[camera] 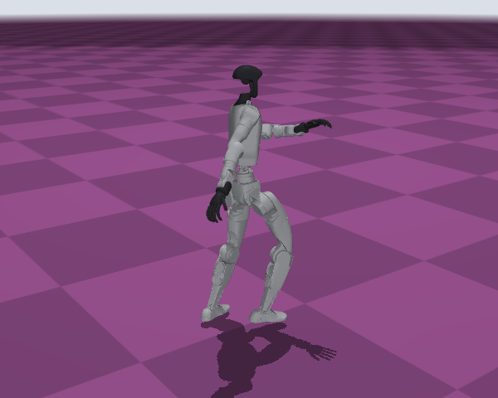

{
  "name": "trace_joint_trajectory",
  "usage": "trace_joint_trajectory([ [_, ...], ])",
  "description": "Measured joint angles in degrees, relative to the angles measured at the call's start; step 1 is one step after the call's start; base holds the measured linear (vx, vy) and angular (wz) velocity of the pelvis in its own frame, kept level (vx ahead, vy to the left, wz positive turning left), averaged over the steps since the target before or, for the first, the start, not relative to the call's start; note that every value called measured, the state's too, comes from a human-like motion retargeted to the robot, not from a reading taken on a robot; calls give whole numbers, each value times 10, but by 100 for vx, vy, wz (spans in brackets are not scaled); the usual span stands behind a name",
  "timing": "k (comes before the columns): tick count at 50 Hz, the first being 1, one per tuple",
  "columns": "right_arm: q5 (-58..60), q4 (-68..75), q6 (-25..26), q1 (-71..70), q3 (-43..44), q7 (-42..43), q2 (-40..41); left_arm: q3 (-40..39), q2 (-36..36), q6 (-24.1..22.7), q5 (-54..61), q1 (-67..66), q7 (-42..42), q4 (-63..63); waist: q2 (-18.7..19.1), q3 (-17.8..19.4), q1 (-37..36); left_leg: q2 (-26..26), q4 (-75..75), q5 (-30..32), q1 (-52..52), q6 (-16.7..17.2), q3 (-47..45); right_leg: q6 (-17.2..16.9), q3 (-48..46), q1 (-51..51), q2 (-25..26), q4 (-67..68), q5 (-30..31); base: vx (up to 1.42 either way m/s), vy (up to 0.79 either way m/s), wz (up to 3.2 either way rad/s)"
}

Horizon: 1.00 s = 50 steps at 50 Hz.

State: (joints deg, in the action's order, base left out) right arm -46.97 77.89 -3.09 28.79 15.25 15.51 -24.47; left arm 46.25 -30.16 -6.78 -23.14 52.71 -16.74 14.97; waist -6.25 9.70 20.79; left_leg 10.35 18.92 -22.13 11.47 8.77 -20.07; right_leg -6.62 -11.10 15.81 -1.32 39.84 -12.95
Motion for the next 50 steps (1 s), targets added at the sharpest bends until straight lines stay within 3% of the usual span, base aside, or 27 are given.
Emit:
trace_joint_trajectory([
  [5,-36,34,26,22,115,2,-64,-11,-16,-21,76,10,-24,-3,-35,16,74,-54,-14,-31,50,-27,-26,-9,0,-14,-18,-299,74,43,8,-40],
  [8,-40,55,37,27,157,24,-103,-14,-8,-32,106,15,-29,-2,-41,36,107,-73,-46,-42,86,-25,-23,-52,-14,-9,-22,-431,116,48,6,6],
  [10,-26,67,38,36,174,29,-123,-12,2,-42,110,16,-17,-2,-34,52,124,-68,-62,-50,100,-32,-18,-82,-20,24,-21,-448,103,47,-4,26],
  [13,-8,77,46,41,187,34,-135,-12,20,-50,118,17,-13,-15,-10,86,129,-34,-93,-45,109,18,-11,-84,-11,80,11,-448,70,46,-23,33],
  [15,7,75,46,45,192,27,-134,-14,31,-56,118,13,-12,-32,10,107,140,-17,-74,-62,87,15,9,-84,-16,103,2,-448,49,48,-4,89],
  [19,14,64,46,18,193,34,-118,-27,53,-63,130,-10,-34,-78,41,169,151,-13,-76,-61,59,48,60,-84,-41,109,-29,-448,46,49,-6,118],
  [22,0,60,33,-10,176,51,-108,-35,72,-69,121,-70,-51,-103,80,197,156,-13,-60,-51,12,58,103,-84,-55,134,-57,-448,105,53,-8,138],
  [25,-27,62,15,-52,147,78,-105,-38,98,-65,111,-148,-70,-107,132,201,148,-41,-50,-13,-47,45,156,-84,-77,166,-120,-448,180,54,0,154],
  [28,-43,65,-1,-126,120,116,-119,-52,114,-58,115,-214,-78,-104,198,201,109,-48,-27,49,-115,42,200,-54,-84,197,-145,-448,210,48,-23,122],
  [32,-55,55,-17,-274,124,189,-174,-82,112,-49,134,-283,-98,-122,286,201,26,-38,6,141,-189,55,232,-12,-90,253,-158,-375,173,42,-37,89],
  [35,-79,29,-25,-439,135,262,-255,-109,98,-40,145,-329,-136,-141,338,201,-36,-27,6,174,-218,62,221,11,-94,289,-171,-302,121,36,-37,63],
  [37,-103,1,-37,-589,105,313,-305,-124,85,-37,161,-361,-162,-144,357,201,-71,-21,-3,175,-230,62,193,17,-92,300,-175,-274,99,30,-35,38],
  [40,-147,-54,-71,-852,-14,376,-326,-142,57,-47,222,-408,-185,-129,360,201,-119,-4,-22,175,-245,62,130,24,-88,305,-167,-252,77,26,-37,7],
  [45,-132,-97,-91,-1277,-295,414,-242,-157,34,-71,376,-479,-140,-63,360,201,-165,-3,-84,202,-265,51,38,20,-84,276,-147,-261,69,24,-33,-7],
  [48,-111,-119,-100,-1426,-415,396,-173,-162,19,-75,410,-519,-109,-4,346,201,-188,-19,-121,228,-284,54,40,16,-82,243,-129,-280,70,25,-32,-20],
  [50,-127,-157,-132,-1474,-466,362,-142,-173,11,-80,413,-550,-89,47,328,201,-201,-32,-141,242,-298,62,62,12,-80,213,-114,-295,70,29,-32,-29],
])
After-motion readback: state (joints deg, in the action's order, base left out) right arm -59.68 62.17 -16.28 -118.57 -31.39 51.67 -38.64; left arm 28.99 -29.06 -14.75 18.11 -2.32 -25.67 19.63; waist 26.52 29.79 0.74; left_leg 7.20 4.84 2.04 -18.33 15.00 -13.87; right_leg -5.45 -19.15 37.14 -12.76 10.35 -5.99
